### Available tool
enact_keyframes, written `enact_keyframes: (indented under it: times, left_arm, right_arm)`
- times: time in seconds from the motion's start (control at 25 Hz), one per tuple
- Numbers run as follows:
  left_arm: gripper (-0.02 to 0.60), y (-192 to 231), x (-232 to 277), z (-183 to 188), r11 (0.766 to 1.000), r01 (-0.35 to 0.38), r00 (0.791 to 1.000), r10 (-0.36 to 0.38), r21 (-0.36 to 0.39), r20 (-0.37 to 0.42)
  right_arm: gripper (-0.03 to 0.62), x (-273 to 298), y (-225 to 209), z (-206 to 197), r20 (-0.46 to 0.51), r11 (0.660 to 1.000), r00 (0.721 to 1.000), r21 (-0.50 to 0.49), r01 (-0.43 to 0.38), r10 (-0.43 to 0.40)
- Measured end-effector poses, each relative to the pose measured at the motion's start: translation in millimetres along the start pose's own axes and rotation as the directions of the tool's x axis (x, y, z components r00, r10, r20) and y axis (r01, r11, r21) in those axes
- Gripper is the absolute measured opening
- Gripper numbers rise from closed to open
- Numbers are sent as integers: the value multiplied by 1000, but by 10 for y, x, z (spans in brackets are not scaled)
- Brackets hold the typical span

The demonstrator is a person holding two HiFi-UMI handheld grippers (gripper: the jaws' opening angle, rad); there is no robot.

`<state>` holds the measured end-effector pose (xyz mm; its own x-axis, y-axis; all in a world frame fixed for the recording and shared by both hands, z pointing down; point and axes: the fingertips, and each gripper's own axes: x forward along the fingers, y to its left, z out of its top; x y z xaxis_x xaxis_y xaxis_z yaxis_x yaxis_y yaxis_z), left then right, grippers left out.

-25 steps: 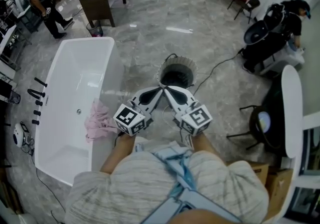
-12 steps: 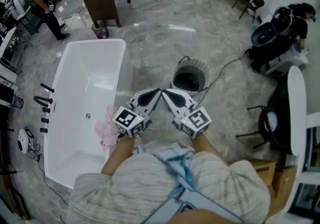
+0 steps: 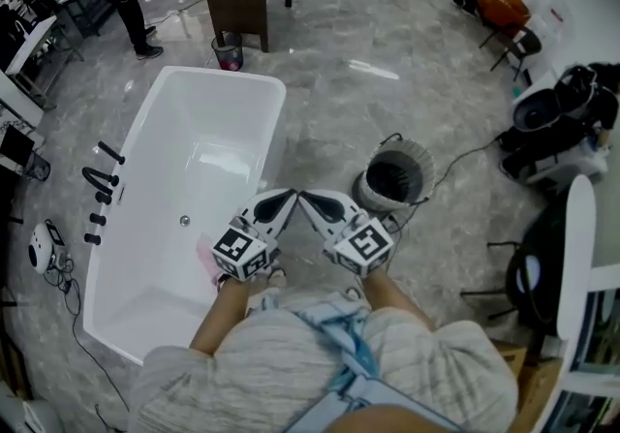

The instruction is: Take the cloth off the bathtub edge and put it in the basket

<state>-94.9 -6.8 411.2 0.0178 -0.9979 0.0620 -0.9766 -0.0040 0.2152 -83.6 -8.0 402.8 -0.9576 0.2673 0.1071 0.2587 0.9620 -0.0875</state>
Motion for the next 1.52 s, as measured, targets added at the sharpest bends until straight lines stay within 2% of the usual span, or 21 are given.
enact_keyframes:
  times: [0.44, 0.56, 0.8, 0.96, 1.28, 1.52]
  left_arm:
    - [3, 760, -844, 47, 992, -123, 992, 123, 10, 40]
    - [3, 852, -913, 31, 990, -142, 989, 142, 3, 46]
    - [3, 953, -848, -18, 984, -176, 984, 176, -13, 39]
    - [3, 1067, -850, -104, 978, -208, 978, 208, -14, 25]
    - [3, 1218, -1136, -464, 952, -298, 954, 298, -73, -12]
    - [3, 1368, -1473, -842, 922, -372, 928, 367, -108, -61]
  right_arm:
    - [3, 955, 597, -45, -30, 989, 991, -71, -132, 130]
    - [3, 1065, 640, -47, -28, 986, 988, -69, -154, 153]
    - [3, 1135, 610, -72, -81, 973, 972, -36, -226, 223]
    - [3, 1252, 570, -151, -93, 960, 960, -71, -272, 265]
    - [3, 1458, 838, -476, -165, 913, 905, -48, -405, 393]
    - [3, 1663, 1124, -867, -245, 863, 839, -14, -504, 486]
